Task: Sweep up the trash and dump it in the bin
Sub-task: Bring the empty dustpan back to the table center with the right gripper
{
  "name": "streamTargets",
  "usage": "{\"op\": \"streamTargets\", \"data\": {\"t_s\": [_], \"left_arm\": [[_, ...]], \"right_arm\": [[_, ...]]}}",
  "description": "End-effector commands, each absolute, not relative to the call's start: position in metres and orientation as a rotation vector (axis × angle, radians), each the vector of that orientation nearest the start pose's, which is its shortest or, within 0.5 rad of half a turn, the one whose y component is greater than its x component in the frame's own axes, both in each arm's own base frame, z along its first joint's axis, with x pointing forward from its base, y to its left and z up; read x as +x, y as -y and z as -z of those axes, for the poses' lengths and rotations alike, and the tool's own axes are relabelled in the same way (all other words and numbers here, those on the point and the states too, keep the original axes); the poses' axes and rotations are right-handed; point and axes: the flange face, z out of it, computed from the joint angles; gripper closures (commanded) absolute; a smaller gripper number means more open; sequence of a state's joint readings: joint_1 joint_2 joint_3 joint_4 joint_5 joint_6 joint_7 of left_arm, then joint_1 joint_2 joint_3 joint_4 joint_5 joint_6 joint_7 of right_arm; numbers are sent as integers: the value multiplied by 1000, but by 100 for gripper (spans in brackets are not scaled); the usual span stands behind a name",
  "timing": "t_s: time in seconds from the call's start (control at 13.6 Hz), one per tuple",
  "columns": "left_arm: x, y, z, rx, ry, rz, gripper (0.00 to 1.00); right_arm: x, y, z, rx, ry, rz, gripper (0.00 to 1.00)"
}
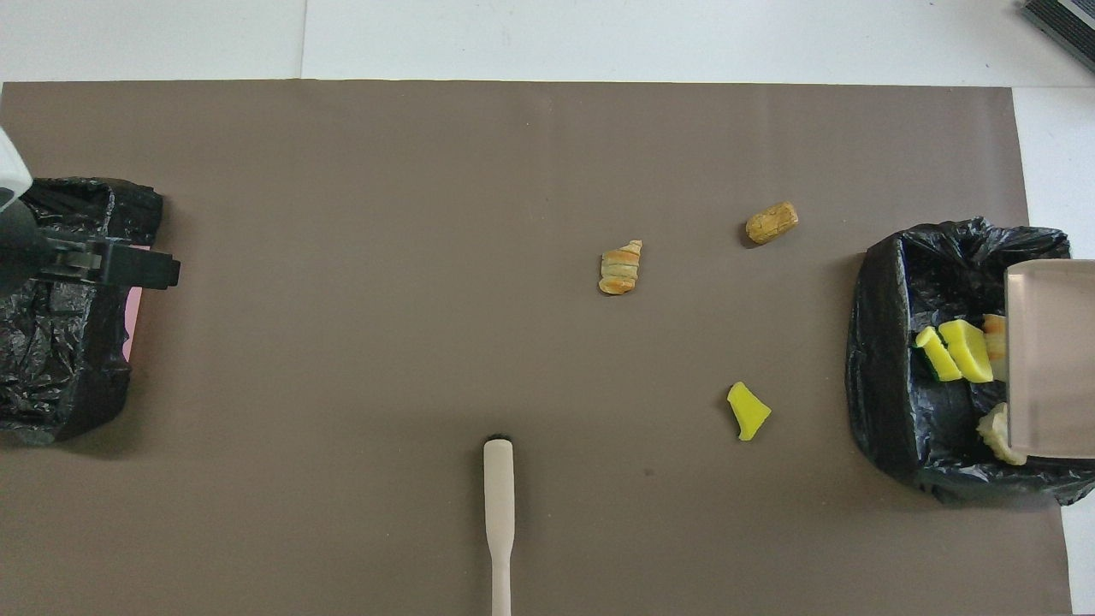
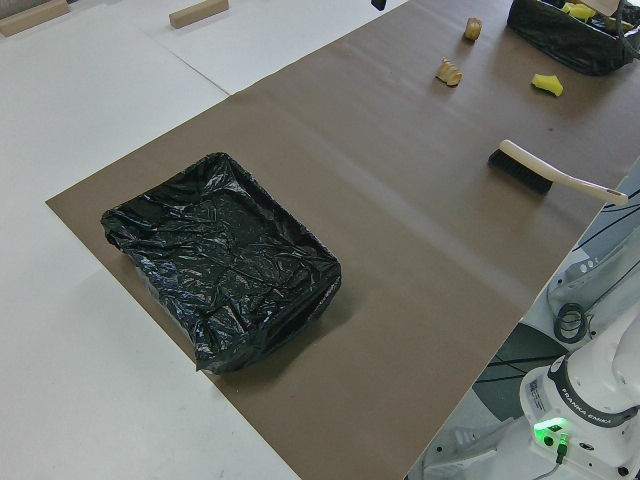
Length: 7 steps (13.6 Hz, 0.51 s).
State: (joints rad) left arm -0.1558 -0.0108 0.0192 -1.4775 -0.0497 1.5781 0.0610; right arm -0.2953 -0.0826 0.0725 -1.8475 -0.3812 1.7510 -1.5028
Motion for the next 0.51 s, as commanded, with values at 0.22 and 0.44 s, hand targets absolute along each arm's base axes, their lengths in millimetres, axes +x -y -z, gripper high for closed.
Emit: {"op": "streamTargets", "data": {"t_s": [0.22, 0.44], "left_arm": [[545, 74, -680, -3159, -313, 152, 0], [546, 68, -679, -3159, -290, 155, 0]], "right_arm": [[539, 47, -503, -2744, 1759, -377, 100], [553, -11, -466, -2770, 1535, -320, 100]]}}
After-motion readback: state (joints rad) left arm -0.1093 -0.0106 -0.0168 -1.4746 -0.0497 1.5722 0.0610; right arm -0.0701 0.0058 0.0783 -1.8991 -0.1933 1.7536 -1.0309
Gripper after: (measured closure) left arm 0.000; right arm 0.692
